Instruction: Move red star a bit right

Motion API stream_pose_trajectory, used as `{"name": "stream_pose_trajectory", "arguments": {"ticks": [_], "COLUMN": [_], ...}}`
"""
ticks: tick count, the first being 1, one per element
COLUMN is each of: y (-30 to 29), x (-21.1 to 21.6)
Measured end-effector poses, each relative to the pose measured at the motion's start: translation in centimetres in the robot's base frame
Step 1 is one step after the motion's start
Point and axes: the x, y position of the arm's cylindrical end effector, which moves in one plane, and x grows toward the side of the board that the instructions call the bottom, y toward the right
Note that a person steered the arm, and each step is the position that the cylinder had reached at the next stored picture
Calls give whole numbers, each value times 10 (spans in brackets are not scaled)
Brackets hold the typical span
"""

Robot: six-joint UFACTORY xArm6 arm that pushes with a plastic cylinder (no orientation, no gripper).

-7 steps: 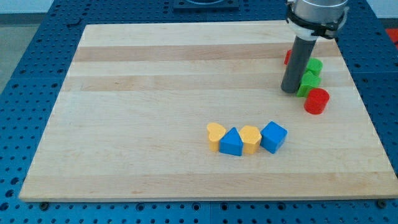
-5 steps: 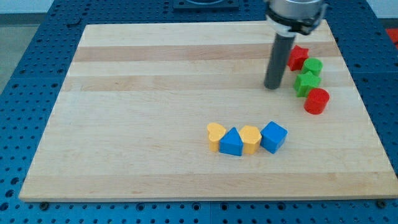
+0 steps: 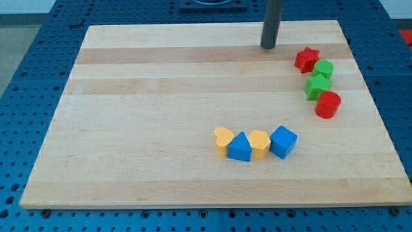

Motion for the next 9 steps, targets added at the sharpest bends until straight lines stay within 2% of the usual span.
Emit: {"name": "stream_pose_trajectory", "arguments": {"ticks": [2, 5, 9], "y": [4, 4, 29], "x": [5, 53, 56]}}
